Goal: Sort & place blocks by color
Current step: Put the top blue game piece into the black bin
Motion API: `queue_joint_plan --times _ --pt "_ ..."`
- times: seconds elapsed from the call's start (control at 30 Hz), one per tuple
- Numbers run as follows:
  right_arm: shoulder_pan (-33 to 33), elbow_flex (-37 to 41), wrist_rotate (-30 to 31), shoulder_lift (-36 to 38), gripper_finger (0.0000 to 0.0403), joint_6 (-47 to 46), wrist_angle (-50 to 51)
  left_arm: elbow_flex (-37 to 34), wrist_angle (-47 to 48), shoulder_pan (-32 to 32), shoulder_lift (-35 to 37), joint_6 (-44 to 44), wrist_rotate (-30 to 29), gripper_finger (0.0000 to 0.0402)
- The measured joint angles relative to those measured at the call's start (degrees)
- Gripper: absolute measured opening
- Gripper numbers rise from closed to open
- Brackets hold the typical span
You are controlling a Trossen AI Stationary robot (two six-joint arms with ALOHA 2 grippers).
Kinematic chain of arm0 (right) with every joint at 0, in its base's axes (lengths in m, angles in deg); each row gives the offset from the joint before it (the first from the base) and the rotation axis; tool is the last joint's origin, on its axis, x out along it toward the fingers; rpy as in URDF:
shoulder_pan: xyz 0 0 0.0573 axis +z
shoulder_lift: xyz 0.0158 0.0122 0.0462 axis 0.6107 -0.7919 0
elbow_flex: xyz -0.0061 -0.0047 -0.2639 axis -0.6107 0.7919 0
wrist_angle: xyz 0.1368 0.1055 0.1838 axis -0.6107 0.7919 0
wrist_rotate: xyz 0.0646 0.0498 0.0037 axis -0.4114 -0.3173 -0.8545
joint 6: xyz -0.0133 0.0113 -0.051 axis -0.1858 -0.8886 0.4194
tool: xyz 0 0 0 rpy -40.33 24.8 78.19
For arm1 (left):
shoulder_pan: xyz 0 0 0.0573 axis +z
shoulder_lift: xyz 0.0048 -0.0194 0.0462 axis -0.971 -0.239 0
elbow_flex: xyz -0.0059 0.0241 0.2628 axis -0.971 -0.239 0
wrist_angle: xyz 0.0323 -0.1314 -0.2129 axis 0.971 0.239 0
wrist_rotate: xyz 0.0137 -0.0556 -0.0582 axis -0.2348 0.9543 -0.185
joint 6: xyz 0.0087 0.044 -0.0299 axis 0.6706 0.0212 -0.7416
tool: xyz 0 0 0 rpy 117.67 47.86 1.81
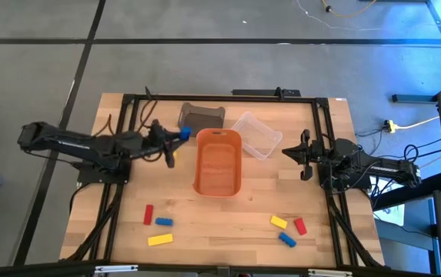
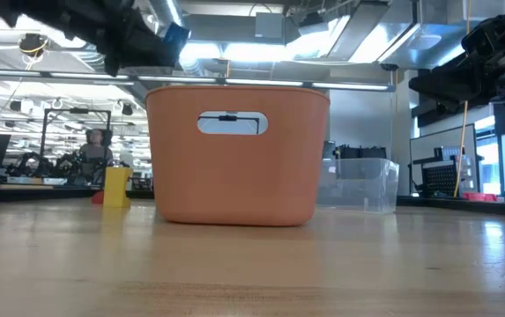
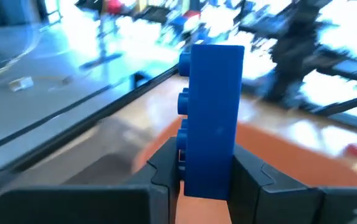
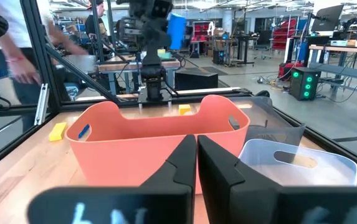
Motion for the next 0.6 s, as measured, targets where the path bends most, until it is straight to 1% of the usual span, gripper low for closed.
queue_joint_plan --times 0.07,0.13,0.3,0.6 --pt "0.0 -0.02 0.0 0.0 0.0018 0.0 0.0 -2.5 -5.78 -1.35 -0.69 0.0 0.27 0.0079" --pt "-0.02 0.0 0.0 0.0 0.0018 0.0 0.0 -3.66 -7.87 -2.4 -1.08 0.12 0.12 0.0079" --pt "-0.02 0.0 0.0 0.0 0.0018 0.0 0.0 -4.48 -8.18 -4.41 -1.03 0.24 -3.56 0.0079" --pt "-0.01 0.0 0.0 0.0 0.0018 0.0 0.0 -4.48 -8.05 -4.37 -1.01 0.19 -3.67 0.0079"
